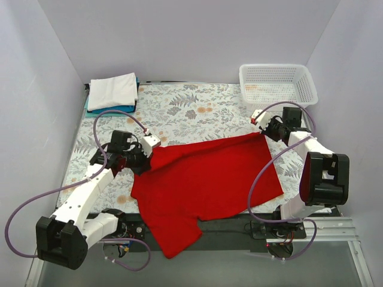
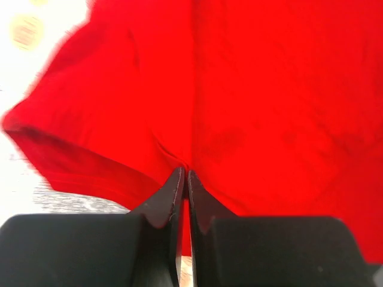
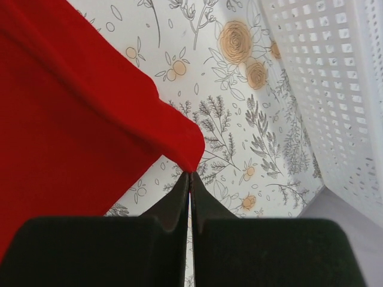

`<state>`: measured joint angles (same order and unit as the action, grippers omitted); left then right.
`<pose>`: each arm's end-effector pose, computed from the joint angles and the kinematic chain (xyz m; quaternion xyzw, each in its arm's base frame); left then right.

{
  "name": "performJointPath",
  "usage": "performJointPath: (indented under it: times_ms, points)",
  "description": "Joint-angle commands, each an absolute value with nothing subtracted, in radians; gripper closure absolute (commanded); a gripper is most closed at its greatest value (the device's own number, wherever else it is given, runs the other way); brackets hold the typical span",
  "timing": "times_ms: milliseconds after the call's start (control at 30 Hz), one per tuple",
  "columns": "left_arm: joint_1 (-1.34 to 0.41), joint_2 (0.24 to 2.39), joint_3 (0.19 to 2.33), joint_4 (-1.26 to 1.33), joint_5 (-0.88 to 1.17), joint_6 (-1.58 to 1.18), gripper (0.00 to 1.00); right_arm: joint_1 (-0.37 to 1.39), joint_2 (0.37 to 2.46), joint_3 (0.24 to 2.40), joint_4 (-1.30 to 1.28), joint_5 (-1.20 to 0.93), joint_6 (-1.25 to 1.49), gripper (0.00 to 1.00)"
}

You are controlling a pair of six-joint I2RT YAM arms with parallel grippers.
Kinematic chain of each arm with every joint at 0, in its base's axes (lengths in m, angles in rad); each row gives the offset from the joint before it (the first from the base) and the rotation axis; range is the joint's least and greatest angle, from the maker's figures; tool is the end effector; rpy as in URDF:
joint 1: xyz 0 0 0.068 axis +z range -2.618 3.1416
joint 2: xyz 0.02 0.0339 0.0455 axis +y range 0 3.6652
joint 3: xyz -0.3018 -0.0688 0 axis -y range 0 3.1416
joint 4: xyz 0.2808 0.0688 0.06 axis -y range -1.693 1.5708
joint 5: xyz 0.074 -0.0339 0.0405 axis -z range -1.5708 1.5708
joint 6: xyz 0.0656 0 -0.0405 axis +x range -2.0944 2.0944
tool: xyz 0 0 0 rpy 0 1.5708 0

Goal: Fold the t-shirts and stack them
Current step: Fold the tshirt

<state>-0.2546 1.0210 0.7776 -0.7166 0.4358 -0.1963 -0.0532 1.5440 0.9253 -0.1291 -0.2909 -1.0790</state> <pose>0.2116 -0.0837 0.2520 0.0921 0.9289 -0.2666 0.2400 0.3763 -0.0012 0.2082 -0.4955 0.7617 -0.1001 0.4053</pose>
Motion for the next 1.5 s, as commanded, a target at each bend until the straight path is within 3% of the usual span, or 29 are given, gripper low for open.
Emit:
performJointPath:
  times_ms: [0, 667, 1333, 1367, 1467]
  points:
    - [-0.278, 1.044, 0.747, -0.795, 0.477, -0.143, 1.0, -0.06, 1.566, 0.925, -0.117, -0.302, -1.115, 0.99]
    - [-0.356, 1.048, 0.833, -0.914, 0.528, -0.21, 1.0, -0.061, 1.555, 0.925, -0.12, -0.278, -1.144, 0.99]
    - [-0.454, 1.123, 0.81, -0.939, 0.453, -0.196, 1.0, -0.06, 1.583, 0.882, -0.126, -0.261, -1.181, 0.99]
    - [-0.456, 1.124, 0.813, -0.943, 0.448, -0.195, 0.9, -0.06, 1.585, 0.888, -0.135, -0.253, -1.186, 0.99]
    - [-0.454, 1.118, 0.828, -0.962, 0.446, -0.201, 0.77, -0.06, 1.582, 0.899, -0.196, -0.218, -1.209, 0.89]
